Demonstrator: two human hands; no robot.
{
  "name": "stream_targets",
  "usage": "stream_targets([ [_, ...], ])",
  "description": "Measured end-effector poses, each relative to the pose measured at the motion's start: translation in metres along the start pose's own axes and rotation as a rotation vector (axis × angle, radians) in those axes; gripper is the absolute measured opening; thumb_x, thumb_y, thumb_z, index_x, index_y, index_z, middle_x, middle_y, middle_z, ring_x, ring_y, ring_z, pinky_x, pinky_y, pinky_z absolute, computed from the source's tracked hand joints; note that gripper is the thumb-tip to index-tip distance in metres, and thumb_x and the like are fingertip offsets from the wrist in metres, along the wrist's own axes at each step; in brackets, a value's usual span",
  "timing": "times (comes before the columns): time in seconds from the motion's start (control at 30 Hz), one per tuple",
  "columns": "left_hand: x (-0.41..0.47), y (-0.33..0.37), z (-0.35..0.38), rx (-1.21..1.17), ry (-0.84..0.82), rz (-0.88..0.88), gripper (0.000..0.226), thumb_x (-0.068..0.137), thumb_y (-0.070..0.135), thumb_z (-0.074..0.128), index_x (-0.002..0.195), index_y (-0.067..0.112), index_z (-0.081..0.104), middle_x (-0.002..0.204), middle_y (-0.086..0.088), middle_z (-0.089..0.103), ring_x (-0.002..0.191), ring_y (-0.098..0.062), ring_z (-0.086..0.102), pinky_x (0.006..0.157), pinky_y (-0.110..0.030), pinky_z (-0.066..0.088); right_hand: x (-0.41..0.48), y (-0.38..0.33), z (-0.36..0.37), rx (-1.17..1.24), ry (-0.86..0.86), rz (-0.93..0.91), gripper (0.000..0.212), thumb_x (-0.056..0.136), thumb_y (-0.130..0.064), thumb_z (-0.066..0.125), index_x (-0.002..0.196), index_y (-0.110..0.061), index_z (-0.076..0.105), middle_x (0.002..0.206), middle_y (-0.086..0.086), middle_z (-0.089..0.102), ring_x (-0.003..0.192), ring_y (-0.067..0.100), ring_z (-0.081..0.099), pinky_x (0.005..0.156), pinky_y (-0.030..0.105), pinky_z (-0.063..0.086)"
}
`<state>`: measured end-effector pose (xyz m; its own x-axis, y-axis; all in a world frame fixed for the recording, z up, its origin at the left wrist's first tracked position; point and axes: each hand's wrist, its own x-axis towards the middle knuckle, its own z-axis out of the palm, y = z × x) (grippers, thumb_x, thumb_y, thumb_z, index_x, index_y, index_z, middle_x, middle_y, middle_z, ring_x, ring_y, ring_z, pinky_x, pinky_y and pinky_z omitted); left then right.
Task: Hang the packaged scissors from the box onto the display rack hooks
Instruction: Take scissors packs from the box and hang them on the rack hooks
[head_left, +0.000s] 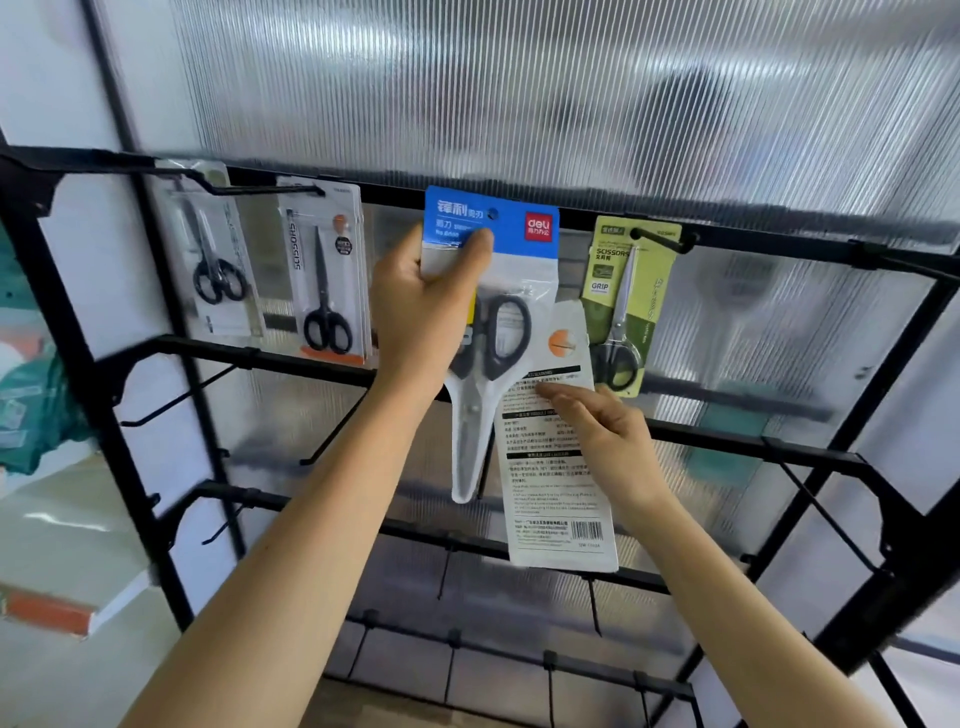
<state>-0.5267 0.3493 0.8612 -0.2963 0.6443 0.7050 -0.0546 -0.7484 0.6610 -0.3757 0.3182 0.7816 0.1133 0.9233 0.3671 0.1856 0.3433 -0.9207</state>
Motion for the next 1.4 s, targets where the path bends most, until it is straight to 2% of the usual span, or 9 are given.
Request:
stream_targets([
  [0.07,0.001,0.0,0.001,0.012,-0.01,0.004,0.018,0.084,0.012,0.066,0.076,0.027,0.062,0.063,0.025,0.066,0.063,0.009,0.059,0.062,-0.013,0.045,-0.001,-0.001,0.001,-0.01,-0.009,0.0,0.04,0.09,-0.015,0.056,0.07,-0.046,0.071,0.083,-0.028,0.067,0.118,0.023,0.051,0.105,0.047,0.038],
  [0.2,0.004,0.0,0.003,0.008,0.026,-0.012,0.013,0.083,0.016,0.068,0.074,0.025,0.064,0.063,0.02,0.065,0.063,0.006,0.058,0.063,-0.016,0.046,-0.003,-0.007,0.001,0.038,0.009,0.041,0.027,0.09,-0.013,0.057,0.078,-0.032,0.072,0.104,-0.004,0.061,0.105,0.021,0.06,0.094,0.041,0.05],
  [0.37,0.013,-0.002,0.0,0.003,0.065,-0.04,0.003,0.084,0.014,0.066,0.082,0.015,0.064,0.067,0.018,0.065,0.064,0.007,0.06,0.062,-0.013,0.046,-0.006,-0.007,-0.004,0.056,0.029,0.07,0.023,0.089,-0.012,0.057,0.081,-0.027,0.072,0.111,0.006,0.057,0.101,0.024,0.062,0.085,0.038,0.054],
  [0.5,0.014,-0.001,0.001,0.06,0.056,0.001,0.003,0.085,0.017,0.066,0.083,0.018,0.063,0.074,0.016,0.065,0.068,0.006,0.059,0.067,-0.015,0.046,-0.008,-0.005,-0.006,0.07,0.037,0.098,0.021,0.089,-0.012,0.056,0.084,-0.024,0.072,0.11,0.006,0.057,0.099,0.022,0.063,0.083,0.036,0.055],
  [0.63,0.015,-0.001,0.002,0.078,0.028,0.016,0.007,0.083,0.021,0.065,0.08,0.027,0.062,0.079,0.012,0.066,0.073,-0.005,0.06,0.072,-0.027,0.05,-0.008,-0.007,-0.006,0.051,0.032,0.1,0.021,0.09,-0.013,0.056,0.085,-0.027,0.072,0.106,0.002,0.057,0.098,0.021,0.062,0.084,0.035,0.055],
  [0.83,0.011,0.002,0.0,0.041,-0.015,-0.018,0.023,0.087,0.005,0.058,0.076,0.024,0.056,0.075,0.012,0.062,0.063,0.007,0.058,0.061,-0.012,0.044,-0.005,-0.004,-0.008,0.059,0.024,0.095,0.023,0.09,-0.013,0.055,0.083,-0.028,0.072,0.105,0.001,0.056,0.097,0.019,0.062,0.081,0.033,0.056],
  [1.07,0.012,0.002,-0.003,0.101,-0.082,-0.034,0.019,0.084,0.009,0.061,0.076,0.026,0.058,0.073,0.012,0.064,0.072,-0.005,0.062,0.069,-0.027,0.052,0.001,0.005,-0.003,0.028,0.016,0.084,0.023,0.09,-0.014,0.057,0.084,-0.029,0.073,0.109,0.002,0.058,0.101,0.024,0.062,0.089,0.046,0.052],
  [1.23,0.016,-0.003,-0.002,0.107,-0.058,-0.061,0.014,0.082,0.017,0.064,0.075,0.028,0.06,0.078,0.007,0.068,0.082,-0.017,0.067,0.078,-0.04,0.053,0.007,0.005,-0.001,0.04,0.014,0.084,0.024,0.089,-0.013,0.057,0.082,-0.03,0.073,0.109,0.004,0.058,0.1,0.023,0.062,0.088,0.046,0.053],
  [1.4,0.02,-0.019,-0.002,0.11,-0.084,-0.088,0.002,0.078,0.024,0.063,0.08,0.025,0.063,0.085,-0.002,0.07,0.086,-0.024,0.067,0.08,-0.043,0.052,0.01,0.008,-0.001,0.028,0.018,0.086,0.025,0.089,-0.013,0.057,0.081,-0.03,0.073,0.106,0.002,0.059,0.103,0.025,0.061,0.091,0.046,0.051],
])
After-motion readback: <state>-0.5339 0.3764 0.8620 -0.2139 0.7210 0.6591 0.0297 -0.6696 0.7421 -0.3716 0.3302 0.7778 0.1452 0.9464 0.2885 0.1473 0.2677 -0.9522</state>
